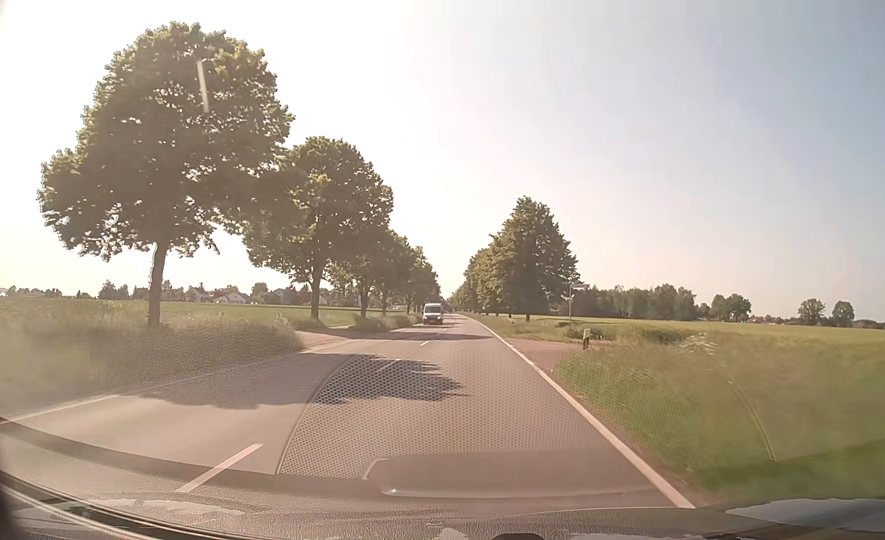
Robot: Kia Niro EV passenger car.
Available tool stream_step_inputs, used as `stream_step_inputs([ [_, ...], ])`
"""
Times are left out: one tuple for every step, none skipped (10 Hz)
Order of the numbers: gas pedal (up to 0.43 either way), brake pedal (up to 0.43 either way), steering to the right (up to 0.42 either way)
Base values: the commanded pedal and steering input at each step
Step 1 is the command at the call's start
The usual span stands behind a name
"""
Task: Follow the waypoints while adhering to traffic rules and regulations
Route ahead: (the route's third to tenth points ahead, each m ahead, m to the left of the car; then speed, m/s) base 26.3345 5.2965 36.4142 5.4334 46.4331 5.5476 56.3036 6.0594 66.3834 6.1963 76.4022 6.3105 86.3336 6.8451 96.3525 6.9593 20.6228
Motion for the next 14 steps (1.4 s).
stream_step_inputs([
  [0.177, 0.000, 0.000],
  [0.177, 0.000, 0.002],
  [0.177, 0.000, 0.003],
  [0.177, 0.000, 0.003],
  [0.177, 0.000, 0.003],
  [0.177, 0.000, 0.003],
  [0.177, 0.000, 0.002],
  [0.177, 0.000, 0.000],
  [0.177, 0.000, -0.002],
  [0.177, 0.000, -0.001],
  [0.189, 0.000, -0.002],
  [0.189, 0.000, -0.002],
  [0.189, 0.000, -0.002],
  [0.197, 0.000, -0.002],
])
